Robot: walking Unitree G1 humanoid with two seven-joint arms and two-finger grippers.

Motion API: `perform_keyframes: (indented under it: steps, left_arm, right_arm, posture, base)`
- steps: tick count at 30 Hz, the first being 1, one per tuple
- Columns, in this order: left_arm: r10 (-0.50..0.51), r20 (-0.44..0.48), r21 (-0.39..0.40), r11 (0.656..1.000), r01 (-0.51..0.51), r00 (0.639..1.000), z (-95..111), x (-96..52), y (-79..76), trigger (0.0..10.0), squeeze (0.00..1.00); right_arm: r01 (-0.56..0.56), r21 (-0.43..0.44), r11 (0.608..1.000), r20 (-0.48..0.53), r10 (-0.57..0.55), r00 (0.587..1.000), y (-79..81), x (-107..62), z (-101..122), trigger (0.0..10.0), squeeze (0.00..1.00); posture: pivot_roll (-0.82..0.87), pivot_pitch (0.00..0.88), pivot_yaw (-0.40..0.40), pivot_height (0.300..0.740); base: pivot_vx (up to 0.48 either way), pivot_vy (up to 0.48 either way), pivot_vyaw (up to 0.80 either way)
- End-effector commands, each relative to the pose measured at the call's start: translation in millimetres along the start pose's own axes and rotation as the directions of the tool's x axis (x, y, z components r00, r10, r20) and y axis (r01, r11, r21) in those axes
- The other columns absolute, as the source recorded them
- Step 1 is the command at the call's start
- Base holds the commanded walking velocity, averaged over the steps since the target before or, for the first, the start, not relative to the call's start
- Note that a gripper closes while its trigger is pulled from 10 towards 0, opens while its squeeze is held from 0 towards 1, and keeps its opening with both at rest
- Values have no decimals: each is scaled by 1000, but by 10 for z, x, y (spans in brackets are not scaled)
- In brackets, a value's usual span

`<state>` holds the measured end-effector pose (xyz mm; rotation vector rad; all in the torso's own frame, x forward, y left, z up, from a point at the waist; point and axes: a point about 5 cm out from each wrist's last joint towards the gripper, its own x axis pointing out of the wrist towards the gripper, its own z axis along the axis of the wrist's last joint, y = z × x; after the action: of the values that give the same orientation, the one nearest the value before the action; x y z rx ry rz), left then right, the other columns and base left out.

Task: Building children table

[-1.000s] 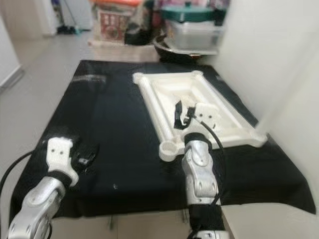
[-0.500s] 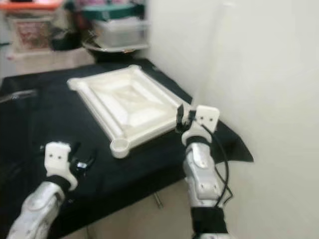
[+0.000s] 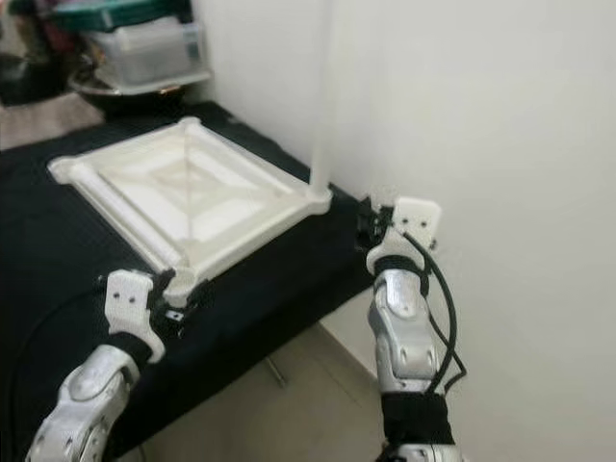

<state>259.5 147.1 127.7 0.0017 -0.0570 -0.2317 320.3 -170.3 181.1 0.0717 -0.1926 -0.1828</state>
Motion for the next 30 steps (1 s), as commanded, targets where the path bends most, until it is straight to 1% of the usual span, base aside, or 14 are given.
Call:
perform_keyframes:
  steps: [1,7,12,18,24,28,29,30]
  left_arm:
    - [7,-13,24,1000,-7,1000,-25,-9,34,10000,0]
    - [9,-11,28,1000,-8,1000,-22,-7,37,10000,0]
    - [1,-13,30,1000,0,1000,-28,-8,21,10000,0]
    - [4,-10,37,999,-4,1000,-26,8,32,10000,0]
    - [4,-19,41,999,-3,1000,-41,-24,12,10000,0]
    - [9,-21,43,999,-8,1000,-44,-27,26,10000,0]
    - [28,-15,26,999,-28,999,-33,-27,42,10000,0]
    - [28,-15,26,999,-28,999,-33,-27,42,10000,0]
  right_arm:
    - [-6,-4,1000,1,6,1000,18,19,0,10000,0]
    - [-26,-46,999,-12,25,1000,52,20,-25,10000,0]
    - [-34,-57,998,-11,33,999,79,20,-22,10000,0]
    - [-34,-66,997,-9,34,999,80,24,-20,10000,0]
    - [-33,-67,997,-15,32,999,76,20,-26,10000,0]
    - [-26,-55,998,-30,25,999,70,21,-50,10000,0]
    - [-24,-51,998,-37,22,999,63,22,-60,10000,0]
    - [-24,-51,998,-37,22,999,63,22,-60,10000,0]
  posture:
    - [10,0,-25,740]
    - [12,0,-23,740]
    - [12,0,-23,740]
    - [8,0,-26,740]
    - [11,0,-29,740]
    - [12,0,-31,740]
    - [15,0,-35,740]
    - [15,0,-35,740]
  base:
    - [0,0,0]
    - [0,0,0]
    - [0,0,0]
    - [0,0,800]
    - [0,0,800]
    - [0,0,0]
    - [0,0,0]
    - [0,0,0]
